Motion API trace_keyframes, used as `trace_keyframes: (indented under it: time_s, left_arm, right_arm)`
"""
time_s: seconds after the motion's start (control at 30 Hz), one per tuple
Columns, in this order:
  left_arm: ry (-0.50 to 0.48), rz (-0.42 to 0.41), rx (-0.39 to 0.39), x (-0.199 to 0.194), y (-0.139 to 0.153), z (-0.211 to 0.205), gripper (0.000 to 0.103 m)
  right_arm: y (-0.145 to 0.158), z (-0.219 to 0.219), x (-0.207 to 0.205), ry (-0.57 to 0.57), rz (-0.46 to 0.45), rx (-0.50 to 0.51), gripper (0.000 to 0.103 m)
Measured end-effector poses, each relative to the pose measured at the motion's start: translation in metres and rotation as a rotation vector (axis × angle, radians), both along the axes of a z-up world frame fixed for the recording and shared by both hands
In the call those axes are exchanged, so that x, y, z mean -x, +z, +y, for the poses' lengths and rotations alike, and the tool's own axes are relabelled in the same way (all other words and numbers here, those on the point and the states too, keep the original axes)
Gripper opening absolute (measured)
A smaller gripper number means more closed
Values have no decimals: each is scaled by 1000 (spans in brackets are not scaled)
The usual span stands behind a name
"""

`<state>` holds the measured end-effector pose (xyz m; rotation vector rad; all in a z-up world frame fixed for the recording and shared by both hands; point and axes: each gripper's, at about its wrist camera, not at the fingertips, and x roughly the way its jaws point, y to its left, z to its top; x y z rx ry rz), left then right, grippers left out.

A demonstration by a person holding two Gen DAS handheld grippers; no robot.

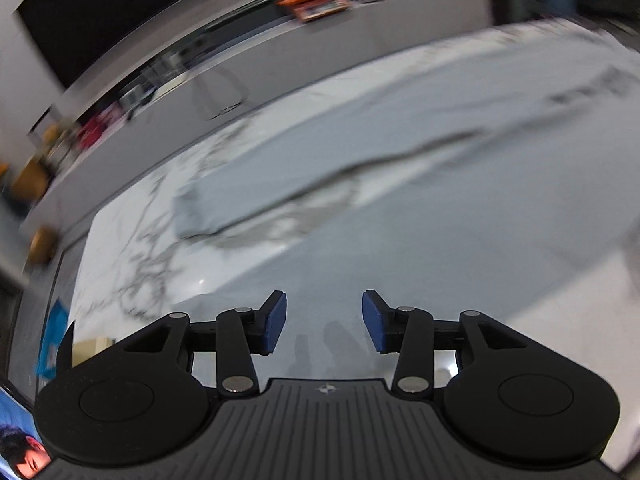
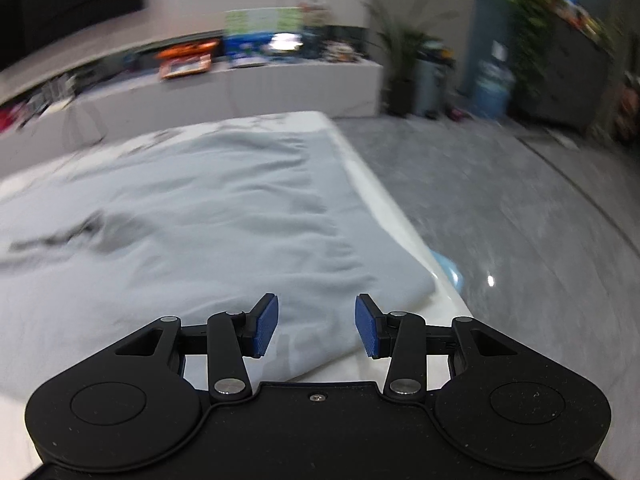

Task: Fold clothes
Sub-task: 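Move both open grippers over the sweatshirt toward its side edge, then close the right gripper on the hem while the left gripper grasps the side edge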

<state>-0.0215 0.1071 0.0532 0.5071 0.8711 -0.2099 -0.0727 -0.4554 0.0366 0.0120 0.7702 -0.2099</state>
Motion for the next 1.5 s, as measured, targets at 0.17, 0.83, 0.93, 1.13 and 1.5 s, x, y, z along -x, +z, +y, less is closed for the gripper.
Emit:
trace_keyframes:
  time_s: [0.17, 0.83, 0.93, 1.13, 1.5]
  left_arm:
    - [-146, 29, -79, 21, -16, -14, 40]
    - [-543, -66, -422, 46, -58, -33, 15]
    - [-585, -83, -479, 49, -66, -32, 15]
    - [-649, -84, -549, 49, -76, -30, 15]
    - [-756, -144, -681, 61, -99, -29, 15]
  right_arm:
    - [6, 24, 5, 229, 39, 107, 41]
    - [-5, 46, 30, 783, 261, 634, 41]
    - [-12, 44, 35, 848, 293, 715, 41]
    - [-22, 34, 39, 908, 318, 826, 41]
    - [-58, 41, 36, 1051, 349, 1062, 33]
